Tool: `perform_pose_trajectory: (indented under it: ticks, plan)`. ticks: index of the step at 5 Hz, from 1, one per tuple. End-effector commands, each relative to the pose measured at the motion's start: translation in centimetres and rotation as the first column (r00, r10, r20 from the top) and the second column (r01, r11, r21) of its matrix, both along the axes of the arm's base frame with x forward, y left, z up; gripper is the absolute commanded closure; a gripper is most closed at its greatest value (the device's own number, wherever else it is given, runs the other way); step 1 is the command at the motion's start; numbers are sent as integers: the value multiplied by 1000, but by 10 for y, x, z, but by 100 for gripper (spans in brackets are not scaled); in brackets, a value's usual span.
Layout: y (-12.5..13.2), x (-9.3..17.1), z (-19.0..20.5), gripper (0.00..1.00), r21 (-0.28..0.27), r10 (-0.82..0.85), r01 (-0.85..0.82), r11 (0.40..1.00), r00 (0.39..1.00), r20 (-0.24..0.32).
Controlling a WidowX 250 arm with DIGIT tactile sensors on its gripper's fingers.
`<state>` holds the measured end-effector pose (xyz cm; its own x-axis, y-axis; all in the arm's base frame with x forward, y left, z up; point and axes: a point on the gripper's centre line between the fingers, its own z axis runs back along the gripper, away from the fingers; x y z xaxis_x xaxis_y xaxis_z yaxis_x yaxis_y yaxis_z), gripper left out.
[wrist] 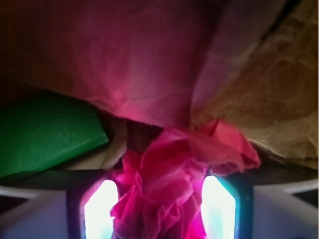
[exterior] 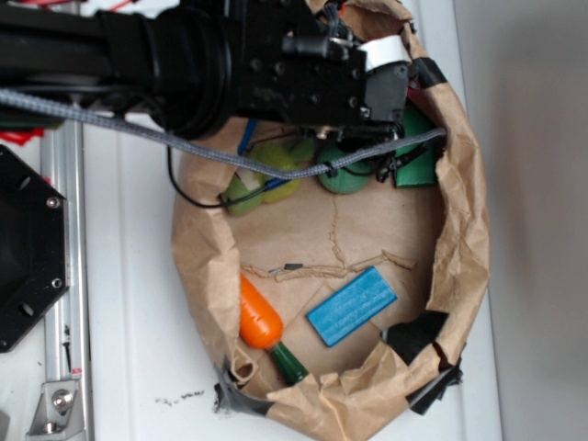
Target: Grab the red paper.
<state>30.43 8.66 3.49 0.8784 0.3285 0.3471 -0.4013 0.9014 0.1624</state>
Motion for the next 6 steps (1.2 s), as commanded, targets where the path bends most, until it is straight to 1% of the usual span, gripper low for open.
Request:
perform_pose_trajectory:
  ticks: [1, 2, 3, 4, 5, 6]
  plan:
    - [7, -5, 21, 100, -15, -64, 64, 998, 998, 8]
    - [-28, -15, 62, 100, -230, -276, 257, 939, 960, -52]
    - [-55, -30, 110, 100, -286, -403, 384, 878, 915, -7]
    - [-77, -47, 146, 100, -273, -515, 482, 833, 855, -62]
    - [-81, -51, 156, 100, -244, -554, 525, 815, 830, -64]
    - [-67, -44, 148, 100, -214, -524, 502, 838, 849, -60]
